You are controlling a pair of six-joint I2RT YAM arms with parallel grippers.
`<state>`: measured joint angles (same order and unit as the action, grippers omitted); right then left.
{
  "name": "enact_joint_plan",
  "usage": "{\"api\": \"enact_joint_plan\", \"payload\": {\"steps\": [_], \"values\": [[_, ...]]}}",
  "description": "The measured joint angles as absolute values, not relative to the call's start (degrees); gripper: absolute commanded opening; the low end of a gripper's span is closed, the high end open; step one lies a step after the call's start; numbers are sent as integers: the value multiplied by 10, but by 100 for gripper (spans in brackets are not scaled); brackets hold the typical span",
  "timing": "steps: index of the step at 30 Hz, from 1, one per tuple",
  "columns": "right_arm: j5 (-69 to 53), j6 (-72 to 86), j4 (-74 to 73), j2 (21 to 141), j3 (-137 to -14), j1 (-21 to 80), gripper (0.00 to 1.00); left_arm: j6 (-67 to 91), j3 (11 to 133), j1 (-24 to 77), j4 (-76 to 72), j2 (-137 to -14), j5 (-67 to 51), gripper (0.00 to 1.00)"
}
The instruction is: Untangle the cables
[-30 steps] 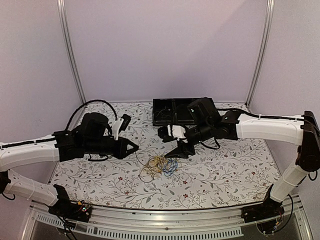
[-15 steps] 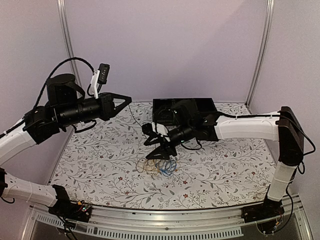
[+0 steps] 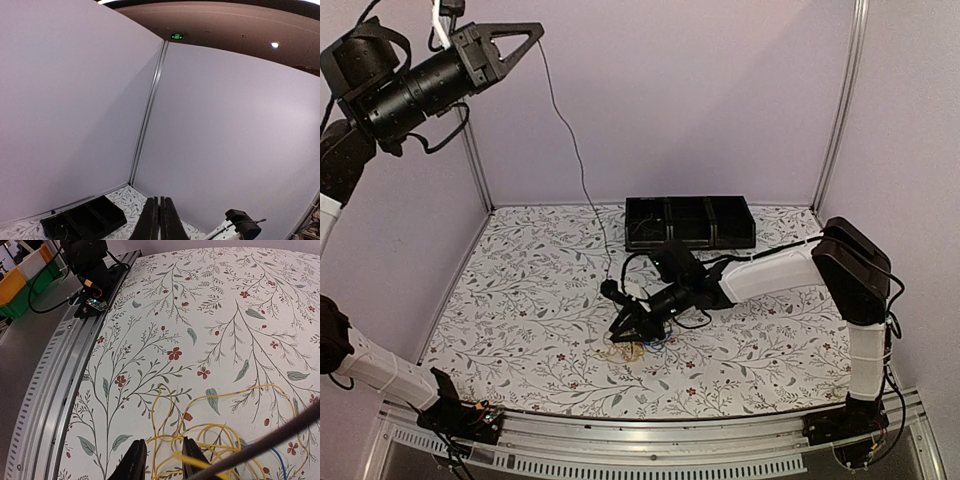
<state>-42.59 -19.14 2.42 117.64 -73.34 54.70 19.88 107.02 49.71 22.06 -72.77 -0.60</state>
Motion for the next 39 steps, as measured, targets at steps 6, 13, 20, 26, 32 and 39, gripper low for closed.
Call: {"api": "enact_joint_plan", "payload": {"steps": [6,13,20,26,32,39], "values": [[-421,-178,30,1190,-731,539,23,173,1158,497,208,-750,7,0],[-369,-183,6,1193,-730,512,38,154,1153,497,189,-781,20,0],[-345,-239,-74,1124,-675,483,54,123,1173,497,177,-824,47,0],[-346,-308,-164,944,-660,473,67,108,1170,488,162,-860,63,0],[-335,-358,-210,790,-587,437,71,118,1180,448,156,-925,44,0],[-318,-365,-229,731,-443,335,72,153,1237,387,151,-1020,-12,0]]}}
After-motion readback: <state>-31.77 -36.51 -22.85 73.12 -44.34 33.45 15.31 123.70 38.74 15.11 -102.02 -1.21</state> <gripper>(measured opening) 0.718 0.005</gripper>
